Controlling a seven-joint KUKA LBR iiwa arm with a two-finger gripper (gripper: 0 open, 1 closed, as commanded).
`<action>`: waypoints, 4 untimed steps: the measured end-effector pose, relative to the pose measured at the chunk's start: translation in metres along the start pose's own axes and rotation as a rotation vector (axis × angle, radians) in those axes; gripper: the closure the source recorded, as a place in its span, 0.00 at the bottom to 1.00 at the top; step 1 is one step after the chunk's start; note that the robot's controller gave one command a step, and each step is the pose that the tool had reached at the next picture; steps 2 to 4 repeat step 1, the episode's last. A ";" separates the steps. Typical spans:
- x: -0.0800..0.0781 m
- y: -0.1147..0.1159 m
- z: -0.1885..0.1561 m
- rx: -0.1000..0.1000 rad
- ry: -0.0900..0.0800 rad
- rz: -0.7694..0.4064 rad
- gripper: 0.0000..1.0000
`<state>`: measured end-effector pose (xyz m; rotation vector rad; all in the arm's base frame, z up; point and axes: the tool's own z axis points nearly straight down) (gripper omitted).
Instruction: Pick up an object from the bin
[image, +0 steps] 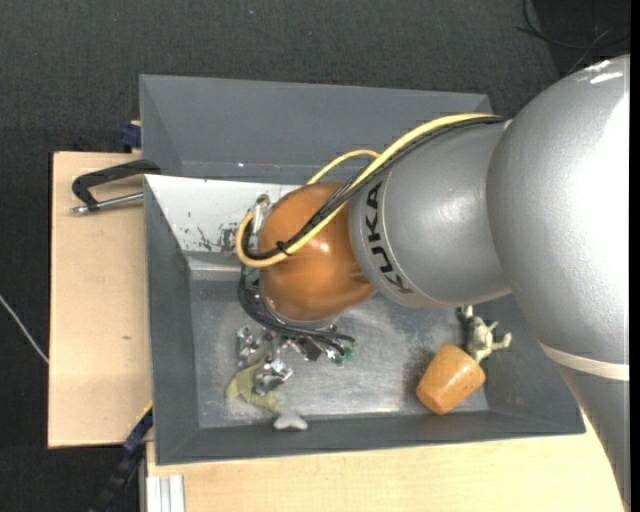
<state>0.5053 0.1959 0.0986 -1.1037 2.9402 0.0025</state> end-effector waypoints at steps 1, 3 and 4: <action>-0.004 0.005 -0.143 0.006 -0.013 -0.079 1.00; -0.004 0.005 -0.143 0.006 -0.013 -0.079 1.00; -0.004 0.005 -0.143 0.006 -0.013 -0.079 1.00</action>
Offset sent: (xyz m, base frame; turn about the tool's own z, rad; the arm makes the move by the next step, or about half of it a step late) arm -0.0024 0.0043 0.1370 -0.0794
